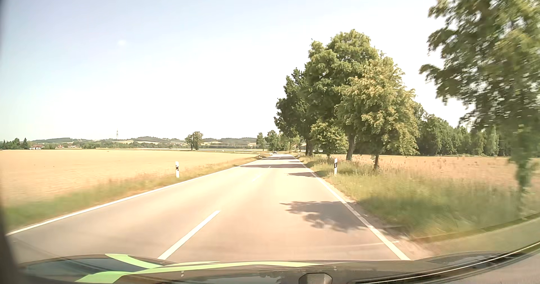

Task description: Follow the waypoints while adhering to traffic rules and regulations

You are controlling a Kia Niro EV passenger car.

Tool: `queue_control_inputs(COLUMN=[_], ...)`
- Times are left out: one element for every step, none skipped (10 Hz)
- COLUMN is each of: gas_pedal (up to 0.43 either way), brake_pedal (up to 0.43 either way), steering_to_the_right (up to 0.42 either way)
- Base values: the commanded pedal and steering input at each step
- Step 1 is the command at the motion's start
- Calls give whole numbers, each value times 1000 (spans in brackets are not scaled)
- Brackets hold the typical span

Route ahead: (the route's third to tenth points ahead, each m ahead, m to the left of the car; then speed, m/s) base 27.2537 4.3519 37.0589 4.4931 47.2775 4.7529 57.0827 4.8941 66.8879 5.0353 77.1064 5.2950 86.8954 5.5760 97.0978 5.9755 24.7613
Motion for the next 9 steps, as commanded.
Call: queue_control_inputs(gas_pedal=[79, 59, 0, 0, 0, 0, 0, 0, 0], brake_pedal=[0, 0, 0, 0, 0, 0, 0, 0, 0], steering_to_the_right=[-1, -1, -1, -1, -1, -1, -2, -2, -1])
